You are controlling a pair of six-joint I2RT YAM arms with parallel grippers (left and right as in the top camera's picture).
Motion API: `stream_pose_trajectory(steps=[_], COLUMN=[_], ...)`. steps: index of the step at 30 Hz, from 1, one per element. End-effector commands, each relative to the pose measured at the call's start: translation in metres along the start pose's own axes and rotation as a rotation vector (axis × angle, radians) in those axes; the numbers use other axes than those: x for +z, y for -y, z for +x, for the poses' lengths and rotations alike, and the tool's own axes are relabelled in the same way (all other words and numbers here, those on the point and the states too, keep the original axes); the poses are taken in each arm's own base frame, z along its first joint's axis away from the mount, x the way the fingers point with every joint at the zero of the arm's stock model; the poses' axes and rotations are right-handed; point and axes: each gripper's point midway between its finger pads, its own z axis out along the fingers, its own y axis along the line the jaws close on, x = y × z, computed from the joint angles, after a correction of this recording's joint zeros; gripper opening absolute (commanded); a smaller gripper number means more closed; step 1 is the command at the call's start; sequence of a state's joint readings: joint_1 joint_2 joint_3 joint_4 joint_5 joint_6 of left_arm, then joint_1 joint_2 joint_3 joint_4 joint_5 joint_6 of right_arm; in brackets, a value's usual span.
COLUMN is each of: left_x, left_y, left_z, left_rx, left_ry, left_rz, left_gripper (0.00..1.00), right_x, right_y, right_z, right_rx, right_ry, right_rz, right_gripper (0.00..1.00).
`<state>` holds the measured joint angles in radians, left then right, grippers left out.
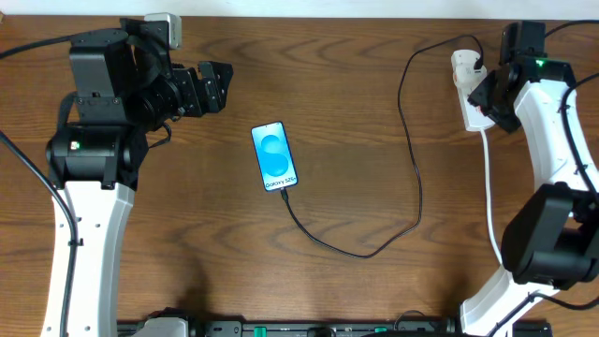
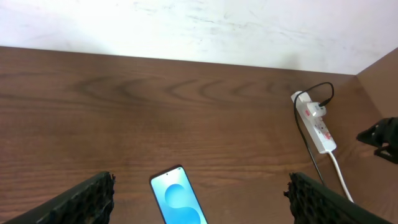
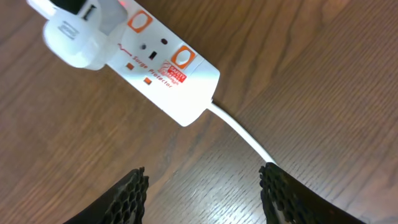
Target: Plug charger to phone and switch on socket
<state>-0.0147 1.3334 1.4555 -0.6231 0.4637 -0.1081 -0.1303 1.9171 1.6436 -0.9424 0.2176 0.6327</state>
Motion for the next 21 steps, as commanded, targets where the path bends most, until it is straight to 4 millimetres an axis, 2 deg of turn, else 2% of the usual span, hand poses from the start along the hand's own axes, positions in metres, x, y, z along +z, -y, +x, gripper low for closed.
stream_pose_trajectory(steps=[1, 4, 7, 10, 13, 21], left_x=[-0.001, -0.001, -0.001, -0.001, -0.001, -0.001], left_y=[-0.002, -0.002, -0.002, -0.002, -0.002, -0.002], left_z=[-0.007, -0.007, -0.007, -0.007, -0.007, -0.007], left_rx=[0.003, 0.003, 0.003, 0.004, 0.003, 0.004], left_ry=[0.018, 0.019, 0.019, 0.019, 0.018, 0.018], left_rz=[-0.012, -0.012, -0.012, -0.012, -0.012, -0.012], left_gripper=[0.89, 0.89, 0.89, 0.89, 0.89, 0.89], right_x=[0.021, 0.028, 0.033, 0.034, 0.034, 0.034], right_y=[0.007, 0.006, 0.005, 0.004, 0.004, 0.004], right_z=[0.003, 0.007, 0.009, 0.010, 0.010, 0.011], right_rx=[0.005, 0.003, 0.000, -0.001, -0.001, -0.001], right_ry=[-0.027, -0.042, -0.054, -0.059, -0.059, -0.060], right_rz=[0.040, 0.043, 0.045, 0.039, 0.040, 0.040], right_gripper=[0.57, 0.58, 0.64, 0.79, 0.99, 0.99])
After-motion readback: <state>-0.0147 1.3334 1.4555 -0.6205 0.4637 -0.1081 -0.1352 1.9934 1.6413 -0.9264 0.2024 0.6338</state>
